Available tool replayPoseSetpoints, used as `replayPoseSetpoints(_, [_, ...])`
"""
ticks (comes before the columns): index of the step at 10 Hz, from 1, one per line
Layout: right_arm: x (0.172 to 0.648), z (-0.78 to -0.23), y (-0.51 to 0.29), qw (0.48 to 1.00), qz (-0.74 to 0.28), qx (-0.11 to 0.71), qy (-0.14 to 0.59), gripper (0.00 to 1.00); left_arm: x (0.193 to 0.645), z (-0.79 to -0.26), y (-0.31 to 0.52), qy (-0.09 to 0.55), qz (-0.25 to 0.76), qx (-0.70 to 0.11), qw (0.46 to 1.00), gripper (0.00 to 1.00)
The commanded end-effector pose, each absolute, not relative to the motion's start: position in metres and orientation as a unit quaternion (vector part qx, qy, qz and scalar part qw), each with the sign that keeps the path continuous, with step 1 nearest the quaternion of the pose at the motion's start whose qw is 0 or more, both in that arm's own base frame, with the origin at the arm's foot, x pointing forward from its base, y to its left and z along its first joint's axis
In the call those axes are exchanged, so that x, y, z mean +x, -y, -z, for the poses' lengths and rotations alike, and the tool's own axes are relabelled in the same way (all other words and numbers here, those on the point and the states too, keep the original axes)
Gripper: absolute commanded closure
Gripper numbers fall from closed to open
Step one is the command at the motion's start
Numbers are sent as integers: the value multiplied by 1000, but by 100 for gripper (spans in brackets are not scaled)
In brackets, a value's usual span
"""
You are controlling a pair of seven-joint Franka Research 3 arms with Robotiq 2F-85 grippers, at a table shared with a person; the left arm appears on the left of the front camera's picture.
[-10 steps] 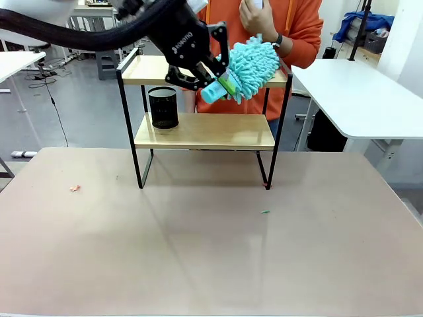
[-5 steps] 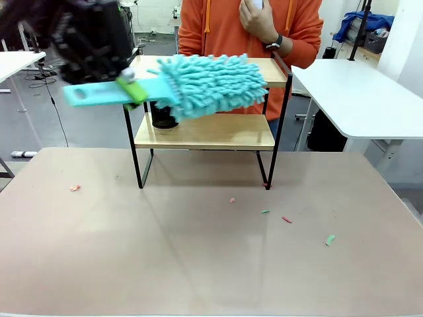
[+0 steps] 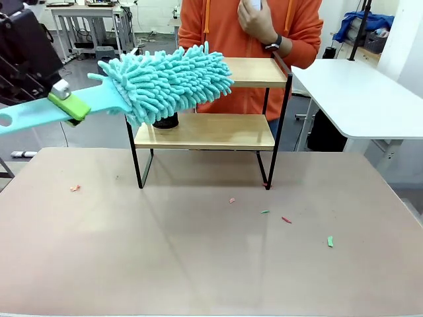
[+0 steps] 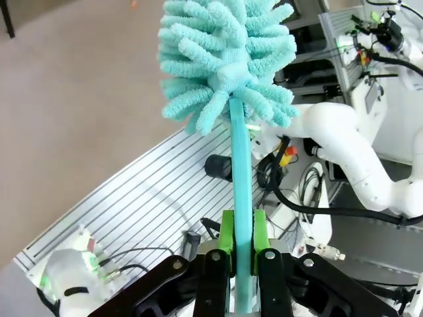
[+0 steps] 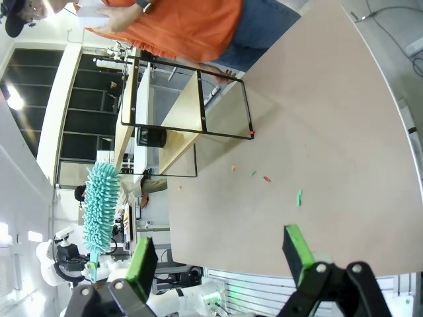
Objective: Clean the shelf.
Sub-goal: Clean the remaining tier of the Shelf with the Duster once objects are removed.
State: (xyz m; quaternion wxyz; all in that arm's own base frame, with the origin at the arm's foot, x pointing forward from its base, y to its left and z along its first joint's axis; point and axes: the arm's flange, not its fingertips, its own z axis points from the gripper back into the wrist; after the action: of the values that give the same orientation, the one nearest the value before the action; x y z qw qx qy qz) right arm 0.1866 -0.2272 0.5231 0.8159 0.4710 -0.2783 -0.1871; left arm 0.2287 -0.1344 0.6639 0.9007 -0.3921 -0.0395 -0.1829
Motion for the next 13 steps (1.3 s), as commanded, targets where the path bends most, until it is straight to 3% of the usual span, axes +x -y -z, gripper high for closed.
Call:
replayPoseSetpoints(1, [189,-526,227,810,176,477,293,0,232,-671,102,48,178,-442,878,88])
replayPoseSetpoints(3, [189,-526,227,810,176,477,293,0,230,-689,32,40,144,-514,845,88])
replayPoseSetpoints(5, [189,-526,227,810,176,477,293,0,205,-687,-58,86,70,-584,804,88])
replayPoseSetpoints(8, [189,-526,227,810,176,477,293,0,171,-634,-157,116,-66,-651,747,88])
replayPoseSetpoints(10, [189,-526,227,810,176,477,293,0,187,-588,-190,115,-193,-617,754,88])
replayPoseSetpoints(13, [189,-526,227,810,176,477,293,0,257,-525,-173,101,-202,-565,794,88])
